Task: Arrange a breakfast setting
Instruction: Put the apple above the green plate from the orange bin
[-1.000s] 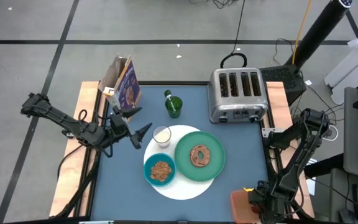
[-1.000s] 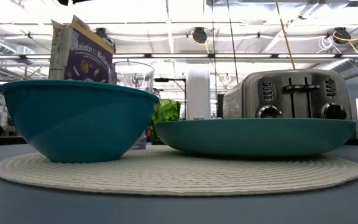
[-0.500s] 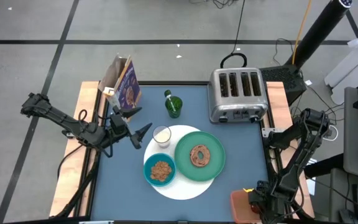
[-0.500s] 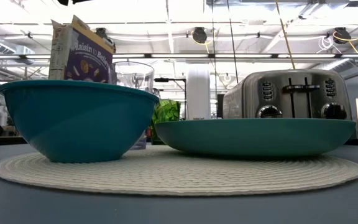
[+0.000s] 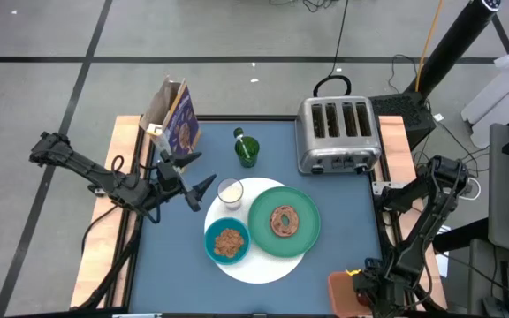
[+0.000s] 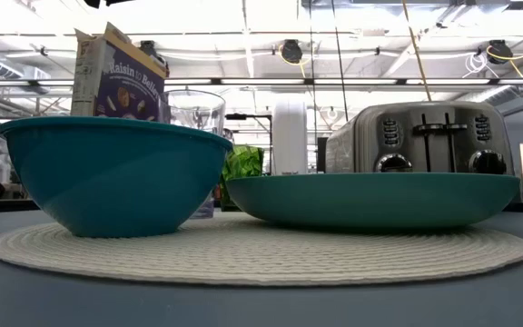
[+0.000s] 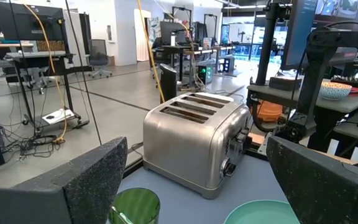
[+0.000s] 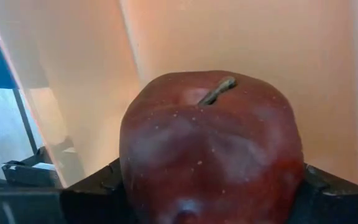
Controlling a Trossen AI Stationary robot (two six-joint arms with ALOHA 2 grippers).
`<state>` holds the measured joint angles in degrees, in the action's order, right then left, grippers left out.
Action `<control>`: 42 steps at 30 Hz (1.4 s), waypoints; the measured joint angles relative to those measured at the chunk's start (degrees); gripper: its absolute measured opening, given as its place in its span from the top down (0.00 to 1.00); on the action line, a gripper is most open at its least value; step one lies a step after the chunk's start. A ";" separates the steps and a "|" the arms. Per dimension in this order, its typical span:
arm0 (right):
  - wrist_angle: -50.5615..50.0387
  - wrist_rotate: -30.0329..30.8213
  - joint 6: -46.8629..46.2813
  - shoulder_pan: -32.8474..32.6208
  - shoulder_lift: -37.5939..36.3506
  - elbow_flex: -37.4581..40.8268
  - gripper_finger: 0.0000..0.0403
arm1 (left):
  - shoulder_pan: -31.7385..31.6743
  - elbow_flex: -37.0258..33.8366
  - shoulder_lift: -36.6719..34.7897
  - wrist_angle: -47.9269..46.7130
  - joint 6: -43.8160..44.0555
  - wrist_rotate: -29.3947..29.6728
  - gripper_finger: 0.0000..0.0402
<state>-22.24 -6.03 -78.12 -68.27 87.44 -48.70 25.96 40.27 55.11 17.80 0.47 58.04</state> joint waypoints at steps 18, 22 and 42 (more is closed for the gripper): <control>-2.66 3.23 -4.62 1.07 -9.77 0.01 0.41 | 0.01 0.00 0.00 0.00 0.00 -0.02 0.03; -4.97 9.09 -5.18 1.96 -15.36 0.01 0.41 | 0.00 0.00 0.00 0.00 0.00 -0.02 0.03; 3.71 53.00 46.29 17.31 -31.56 -0.01 0.41 | 0.02 0.00 0.00 0.00 -0.15 0.00 0.03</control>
<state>-18.53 46.97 -31.84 -50.96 55.87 -48.71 25.97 40.27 55.11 17.80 0.32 58.04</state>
